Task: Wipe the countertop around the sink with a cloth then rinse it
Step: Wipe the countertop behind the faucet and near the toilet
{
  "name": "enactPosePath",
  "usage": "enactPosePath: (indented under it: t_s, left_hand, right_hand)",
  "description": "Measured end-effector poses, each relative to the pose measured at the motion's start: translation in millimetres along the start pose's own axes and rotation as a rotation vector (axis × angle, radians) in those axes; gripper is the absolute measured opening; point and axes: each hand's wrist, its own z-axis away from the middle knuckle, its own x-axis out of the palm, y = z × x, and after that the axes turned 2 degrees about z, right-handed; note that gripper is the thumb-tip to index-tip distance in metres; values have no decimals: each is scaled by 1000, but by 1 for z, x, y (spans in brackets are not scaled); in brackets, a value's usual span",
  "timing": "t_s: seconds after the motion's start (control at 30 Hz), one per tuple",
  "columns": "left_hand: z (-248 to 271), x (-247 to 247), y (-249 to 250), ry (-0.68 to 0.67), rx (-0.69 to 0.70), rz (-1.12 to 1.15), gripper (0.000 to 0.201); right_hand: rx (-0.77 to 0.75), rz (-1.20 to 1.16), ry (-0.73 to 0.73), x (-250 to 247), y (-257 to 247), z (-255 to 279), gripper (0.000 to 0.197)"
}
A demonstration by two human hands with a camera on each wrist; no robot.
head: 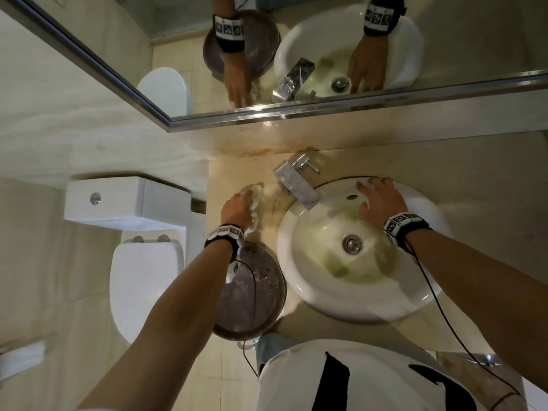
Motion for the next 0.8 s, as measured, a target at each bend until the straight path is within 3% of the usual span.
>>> enactPosePath:
  t_s: [0.27,0.4,0.67,0.8]
  left_hand:
    - [29,31,34,-16,170,-78,66]
    - [38,24,37,-81,254,-94,63]
    - [-3,-29,20,133,152,-21,54]
    - [-28,-57,11,122,102,-133,59]
  right_hand:
    - [-51,79,-15,4,4,-5,60]
    - [-49,76,-31,0,2,-2,61]
    - [-70,95,-62,-4,3,1,62]
    - [-78,118,-47,-6,3,1,61]
